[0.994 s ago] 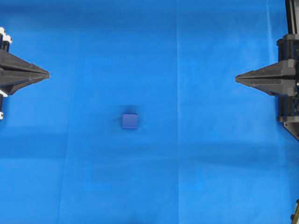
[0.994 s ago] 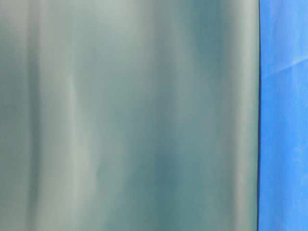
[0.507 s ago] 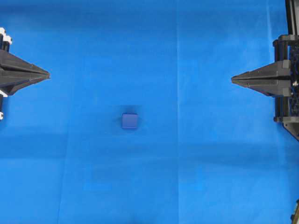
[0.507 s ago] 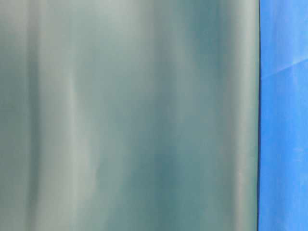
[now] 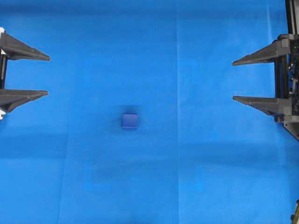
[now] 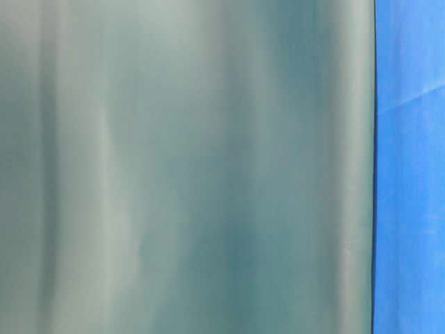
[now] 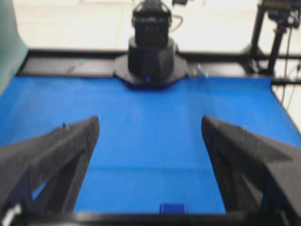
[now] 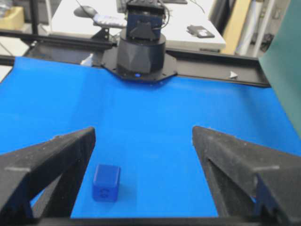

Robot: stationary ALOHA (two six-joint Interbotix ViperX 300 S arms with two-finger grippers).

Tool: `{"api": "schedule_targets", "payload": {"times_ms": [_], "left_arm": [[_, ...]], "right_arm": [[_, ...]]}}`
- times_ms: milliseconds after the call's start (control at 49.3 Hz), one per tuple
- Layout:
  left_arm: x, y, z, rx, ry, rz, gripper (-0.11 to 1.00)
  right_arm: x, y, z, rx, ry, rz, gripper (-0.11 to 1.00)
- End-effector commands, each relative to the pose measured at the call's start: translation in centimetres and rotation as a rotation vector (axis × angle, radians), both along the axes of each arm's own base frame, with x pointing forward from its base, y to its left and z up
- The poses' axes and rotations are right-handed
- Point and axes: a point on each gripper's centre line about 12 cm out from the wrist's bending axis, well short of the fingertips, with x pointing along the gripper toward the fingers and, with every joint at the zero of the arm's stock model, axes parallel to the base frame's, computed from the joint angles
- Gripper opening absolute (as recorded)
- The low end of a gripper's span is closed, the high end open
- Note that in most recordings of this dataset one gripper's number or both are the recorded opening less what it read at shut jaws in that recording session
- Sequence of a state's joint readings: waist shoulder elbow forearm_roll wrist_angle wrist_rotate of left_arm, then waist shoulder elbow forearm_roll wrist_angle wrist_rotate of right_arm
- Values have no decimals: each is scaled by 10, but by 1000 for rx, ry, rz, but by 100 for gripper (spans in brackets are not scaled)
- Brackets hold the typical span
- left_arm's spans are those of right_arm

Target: Handover the blue block to the right arm after grasping it with the left arm, then place it in the designated position.

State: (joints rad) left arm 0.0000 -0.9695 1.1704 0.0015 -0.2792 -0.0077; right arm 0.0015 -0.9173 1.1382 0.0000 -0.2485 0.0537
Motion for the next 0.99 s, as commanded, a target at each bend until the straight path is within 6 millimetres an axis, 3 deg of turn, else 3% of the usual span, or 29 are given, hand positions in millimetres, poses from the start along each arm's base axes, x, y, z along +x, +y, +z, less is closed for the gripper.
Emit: {"api": "schedule_targets", "payload": {"times_ms": [0, 324, 973], "left_arm": [[1, 0, 6, 2, -15, -1, 93], [16, 0, 6, -2, -9, -2, 93], [133, -2, 6, -14, 87, -6, 93]], "right_arm": [[2, 0, 12, 3, -31, -2, 98], [2, 0, 12, 3, -31, -2, 98], [4, -1, 11, 6, -26, -4, 98]]}}
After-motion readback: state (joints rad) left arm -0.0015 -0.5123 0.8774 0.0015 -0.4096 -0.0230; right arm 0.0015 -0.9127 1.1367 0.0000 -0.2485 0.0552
